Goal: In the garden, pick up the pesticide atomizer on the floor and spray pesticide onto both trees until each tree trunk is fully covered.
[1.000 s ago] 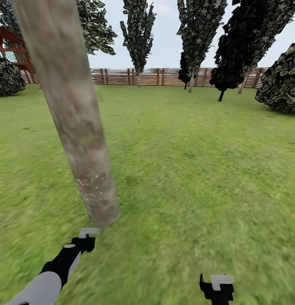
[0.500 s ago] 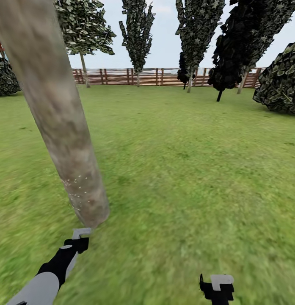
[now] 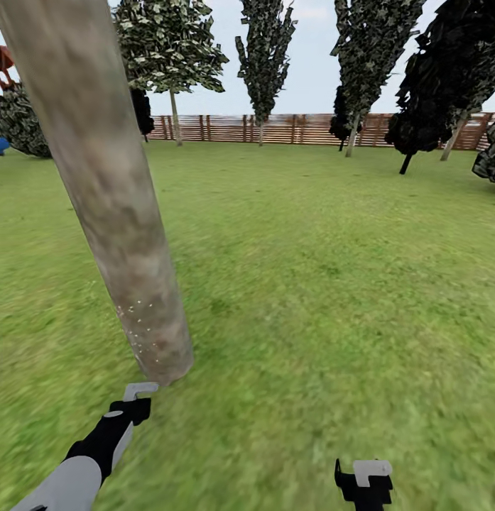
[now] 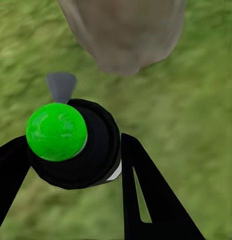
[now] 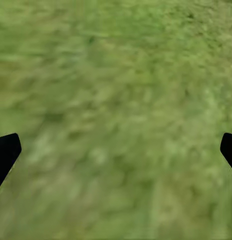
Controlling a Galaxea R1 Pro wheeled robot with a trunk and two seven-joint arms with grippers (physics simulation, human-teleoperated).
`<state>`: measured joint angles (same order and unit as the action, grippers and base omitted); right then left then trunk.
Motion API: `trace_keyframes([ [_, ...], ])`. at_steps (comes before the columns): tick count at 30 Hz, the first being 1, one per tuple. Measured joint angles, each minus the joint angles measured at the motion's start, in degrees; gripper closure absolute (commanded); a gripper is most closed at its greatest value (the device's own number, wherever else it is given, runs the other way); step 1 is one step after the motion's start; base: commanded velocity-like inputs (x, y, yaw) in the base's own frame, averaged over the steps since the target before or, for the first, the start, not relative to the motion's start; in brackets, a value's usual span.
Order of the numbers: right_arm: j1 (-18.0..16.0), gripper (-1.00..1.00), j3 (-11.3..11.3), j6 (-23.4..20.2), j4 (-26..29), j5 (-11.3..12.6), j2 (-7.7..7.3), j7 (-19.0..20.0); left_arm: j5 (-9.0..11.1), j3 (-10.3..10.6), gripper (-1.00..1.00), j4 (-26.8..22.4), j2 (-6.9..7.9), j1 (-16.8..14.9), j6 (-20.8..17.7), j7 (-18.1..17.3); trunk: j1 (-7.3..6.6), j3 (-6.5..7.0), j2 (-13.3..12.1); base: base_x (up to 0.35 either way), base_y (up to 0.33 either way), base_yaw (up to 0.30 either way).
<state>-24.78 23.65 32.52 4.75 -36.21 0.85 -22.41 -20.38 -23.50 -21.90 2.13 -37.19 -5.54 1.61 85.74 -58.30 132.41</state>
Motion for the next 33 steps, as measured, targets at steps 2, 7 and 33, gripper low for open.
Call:
trace_keyframes([
  [2, 0.0, -1.0, 0.0, 0.0, 0.0, 0.0, 0.02, 0.0, 0.0, 0.02, 1.0, 0.01, -0.01, 0.01, 0.0, 0.0, 0.0, 0.0, 0.0, 0.296, -0.124, 0.268],
  [7, 0.0, -1.0, -0.01, 0.0, 0.0, 0.0, 0.03, 0.0, 0.0, 0.05, 1.0, 0.02, -0.02, 0.02, 0.0, 0.0, 0.0, 0.0, 0.0, 0.294, -0.128, 0.064],
  [33, 0.0, -1.0, -0.01, 0.0, 0.0, 0.0, 0.03, 0.0, -0.01, 0.21, 1.0, 0.02, -0.1, 0.02, 0.0, 0.0, 0.0, 0.0, 0.0, 0.036, -0.259, 0.111],
])
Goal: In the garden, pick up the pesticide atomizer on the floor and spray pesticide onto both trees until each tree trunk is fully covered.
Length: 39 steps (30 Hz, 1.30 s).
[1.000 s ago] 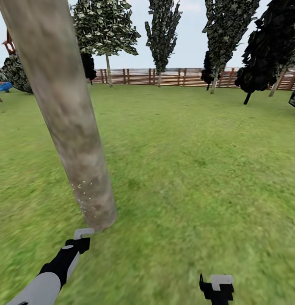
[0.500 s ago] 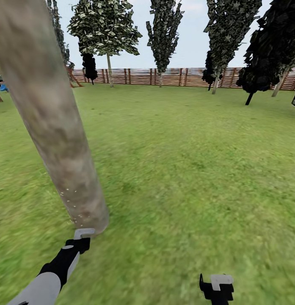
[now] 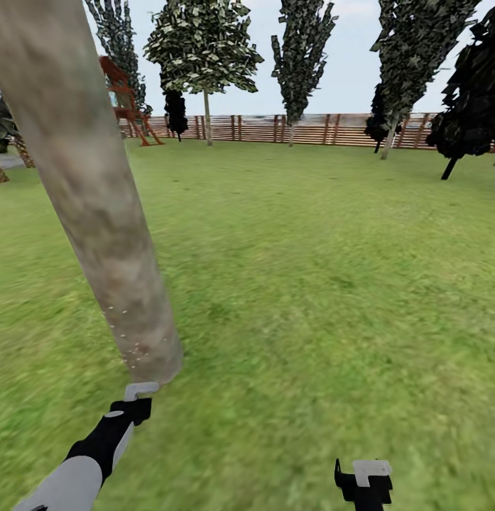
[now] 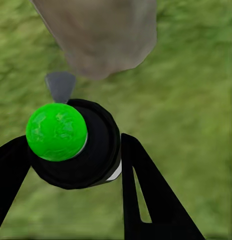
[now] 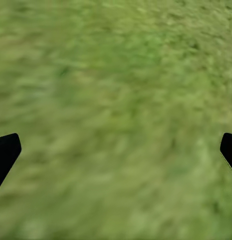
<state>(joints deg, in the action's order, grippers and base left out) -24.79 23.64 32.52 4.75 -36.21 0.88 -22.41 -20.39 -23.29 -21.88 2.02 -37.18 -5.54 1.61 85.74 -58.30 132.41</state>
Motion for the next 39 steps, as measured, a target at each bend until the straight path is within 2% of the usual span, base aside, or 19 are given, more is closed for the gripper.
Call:
trace_keyframes([
  [11, 0.0, -1.0, 0.0, 0.0, 0.0, 0.0, 0.0, 0.0, 0.0, 0.0, 1.0, -0.01, 0.0, 0.0, -0.09, 0.09, 0.0, 0.0, 0.0, 0.066, -0.273, 0.031],
  [39, 0.0, -1.0, 0.0, 0.0, 0.0, 0.0, 0.0, 0.0, 0.0, 0.0, 1.0, 0.0, -0.09, 0.0, -0.09, 0.09, 0.0, 0.0, 0.0, 0.173, -0.242, 0.264],
])
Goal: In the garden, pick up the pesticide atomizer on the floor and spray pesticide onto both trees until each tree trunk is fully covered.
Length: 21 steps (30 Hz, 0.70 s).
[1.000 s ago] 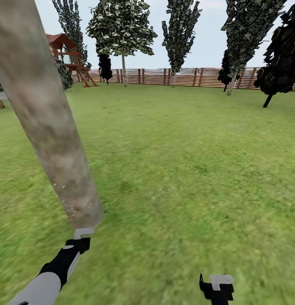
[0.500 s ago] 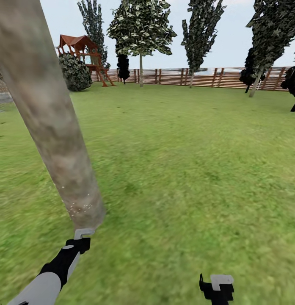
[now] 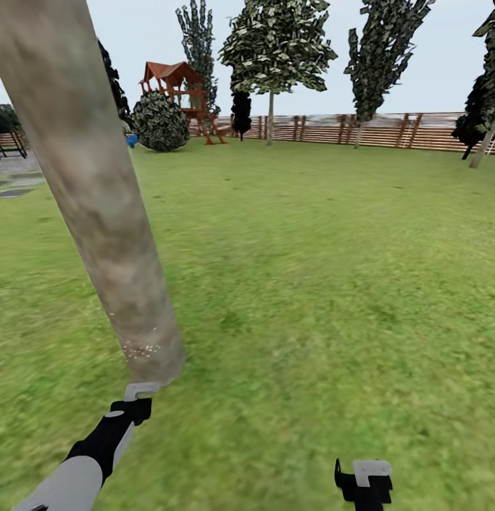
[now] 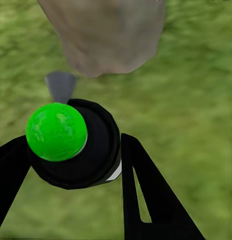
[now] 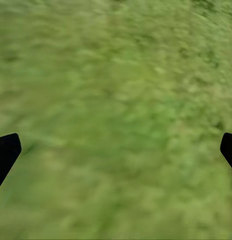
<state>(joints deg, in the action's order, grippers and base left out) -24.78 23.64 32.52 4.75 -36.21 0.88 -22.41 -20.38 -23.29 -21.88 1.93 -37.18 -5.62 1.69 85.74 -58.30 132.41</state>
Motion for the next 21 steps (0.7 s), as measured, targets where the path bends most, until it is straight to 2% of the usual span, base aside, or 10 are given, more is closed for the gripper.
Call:
trace_keyframes([
  [5, 0.0, -1.0, 0.0, 0.0, 0.0, 0.0, 0.0, 0.0, 0.0, 0.0, 1.0, -0.08, 0.07, 0.0, 0.0, 0.0, 0.0, 0.0, 0.0, 0.016, -0.269, 0.026],
  [18, 0.0, -1.0, 0.0, 0.0, 0.0, 0.0, 0.0, 0.0, 0.0, 0.0, 1.0, -0.09, 0.0, -0.02, -0.02, 0.0, 0.0, 0.0, 0.0, 0.003, -0.273, 0.266],
  [21, 0.0, -1.0, 0.0, 0.0, 0.0, 0.0, 0.0, 0.0, 0.0, 0.0, 1.0, -0.09, 0.0, -0.05, -0.07, 0.0, 0.0, 0.0, 0.0, 0.149, -0.243, 0.092],
])
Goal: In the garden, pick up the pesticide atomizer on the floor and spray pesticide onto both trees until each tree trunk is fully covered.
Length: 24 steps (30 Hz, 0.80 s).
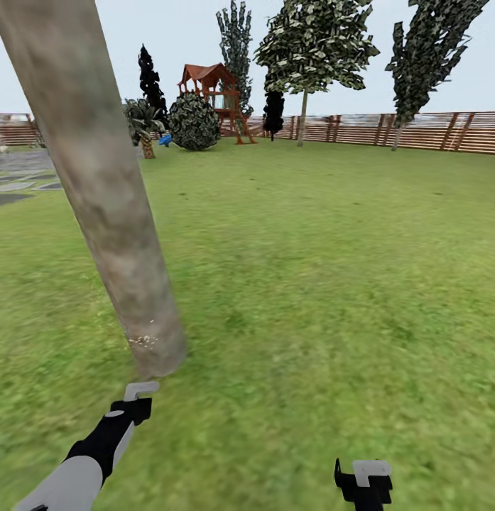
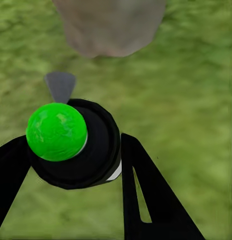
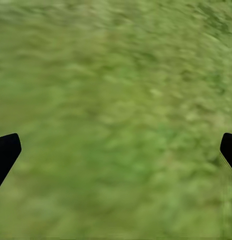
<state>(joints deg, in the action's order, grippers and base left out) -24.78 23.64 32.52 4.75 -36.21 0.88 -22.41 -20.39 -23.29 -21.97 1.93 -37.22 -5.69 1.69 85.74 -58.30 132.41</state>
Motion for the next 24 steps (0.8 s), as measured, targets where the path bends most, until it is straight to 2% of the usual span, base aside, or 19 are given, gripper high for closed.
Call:
trace_keyframes([
  [9, 0.0, -1.0, 0.0, 0.0, 0.03, 0.0, -0.09, -0.01, 0.0, 0.0, 1.0, 0.0, 0.0, 0.04, -0.02, 0.06, 0.0, 0.0, 0.0, 0.237, -0.199, 0.015],
  [13, 0.0, -1.0, 0.0, 0.0, 0.0, 0.0, 0.02, 0.0, 0.0, -0.05, 1.0, 0.0, 0.05, 0.03, -0.02, 0.27, 0.0, 0.0, 0.0, 0.197, -0.149, 0.247],
  [20, 0.0, -1.0, 0.01, 0.0, 0.07, 0.01, 0.0, -0.01, 0.01, -0.08, 1.0, -1.19, 0.14, -0.25, -0.11, 0.28, 0.0, 0.0, 0.0, 0.012, -0.008, 0.277],
  [24, 0.0, -1.0, 0.01, 0.0, 0.07, 0.01, 0.0, -0.03, -0.03, 0.21, 1.0, -4.99, -0.78, -0.76, -0.92, -0.05, 0.0, 0.0, 0.0, 0.0, 0.0, 0.278],
])
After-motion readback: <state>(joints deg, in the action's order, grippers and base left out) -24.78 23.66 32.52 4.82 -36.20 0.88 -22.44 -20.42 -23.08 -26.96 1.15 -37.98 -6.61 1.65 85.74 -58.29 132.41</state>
